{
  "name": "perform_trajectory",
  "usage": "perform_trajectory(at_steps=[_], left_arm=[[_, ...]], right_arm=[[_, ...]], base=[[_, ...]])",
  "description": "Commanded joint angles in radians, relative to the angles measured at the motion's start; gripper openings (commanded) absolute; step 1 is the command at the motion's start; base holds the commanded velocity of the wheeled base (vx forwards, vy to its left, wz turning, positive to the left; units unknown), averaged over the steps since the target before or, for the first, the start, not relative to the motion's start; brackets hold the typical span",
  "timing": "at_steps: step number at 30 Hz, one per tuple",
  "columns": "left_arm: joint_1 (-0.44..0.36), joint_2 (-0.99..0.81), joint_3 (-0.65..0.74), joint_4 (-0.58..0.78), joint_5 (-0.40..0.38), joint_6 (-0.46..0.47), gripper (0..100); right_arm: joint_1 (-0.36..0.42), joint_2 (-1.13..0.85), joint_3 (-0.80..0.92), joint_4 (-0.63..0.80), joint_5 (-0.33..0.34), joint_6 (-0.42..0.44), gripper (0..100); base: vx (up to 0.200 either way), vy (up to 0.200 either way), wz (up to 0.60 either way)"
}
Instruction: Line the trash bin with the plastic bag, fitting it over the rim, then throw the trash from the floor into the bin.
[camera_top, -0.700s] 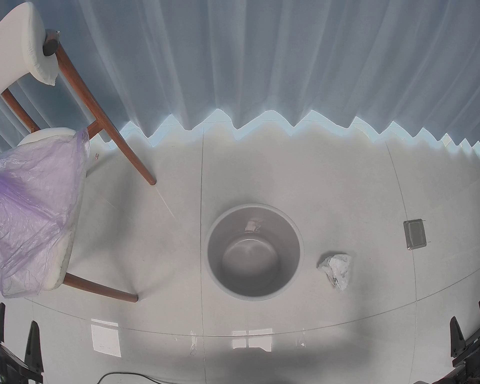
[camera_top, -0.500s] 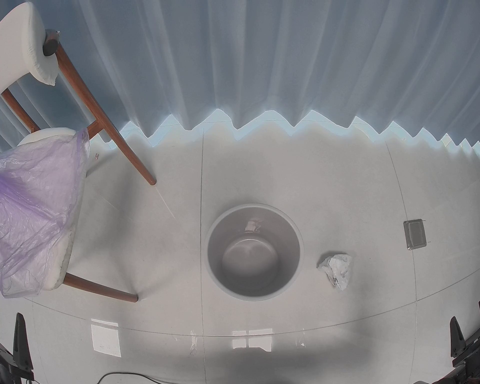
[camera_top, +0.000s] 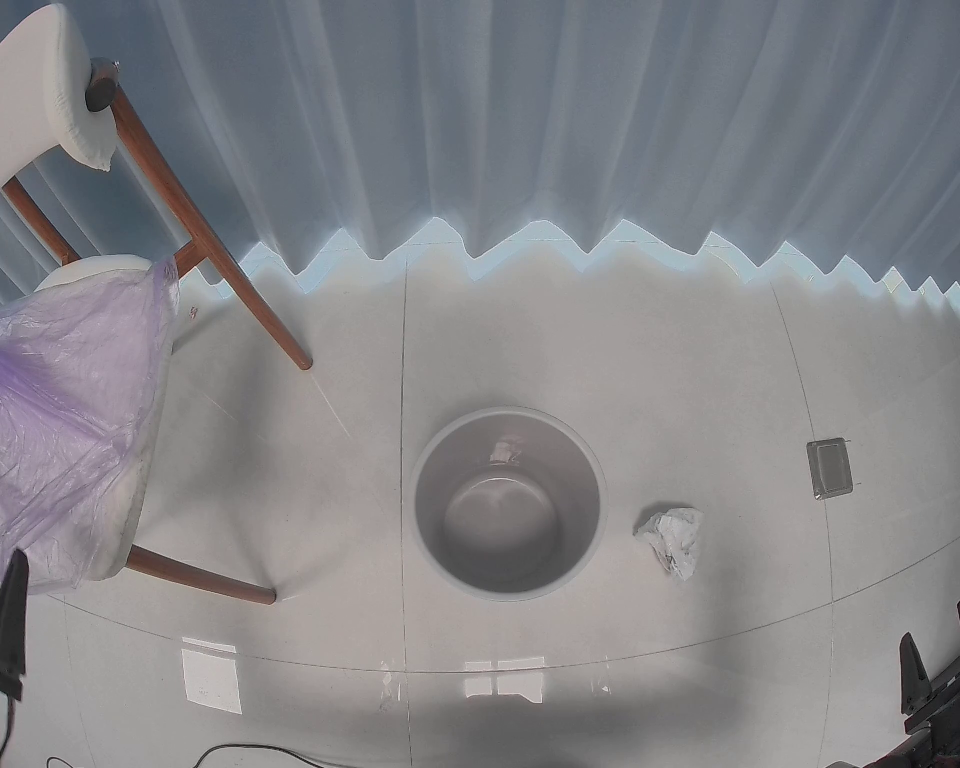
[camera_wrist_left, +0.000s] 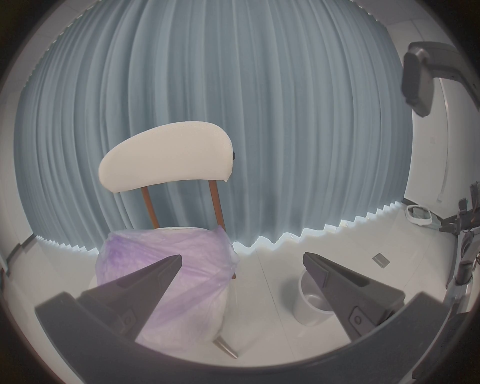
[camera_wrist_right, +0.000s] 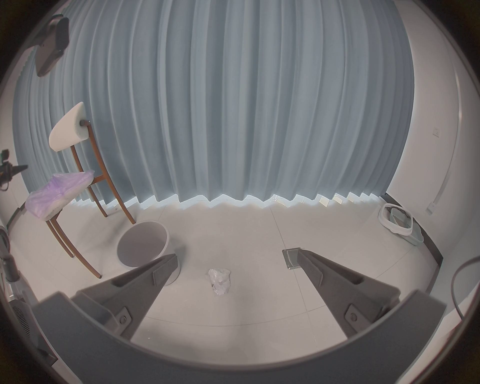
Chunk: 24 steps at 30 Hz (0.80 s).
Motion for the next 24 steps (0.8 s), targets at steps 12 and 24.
perform_trajectory(at_steps=[12, 24], left_arm=[[0.033, 0.635, -0.413, 0.145, -0.009, 0.089, 100], [0.142, 0.765, -0.285, 0.056, -0.043, 0.089, 100]], right_arm=[[0.0, -0.015, 0.018, 0.0, 0.0, 0.0, 100], [0.001, -0.015, 0.018, 0.0, 0.0, 0.0, 100]], base=[[0.0, 0.0, 0.0], [0.0, 0.0, 0.0]])
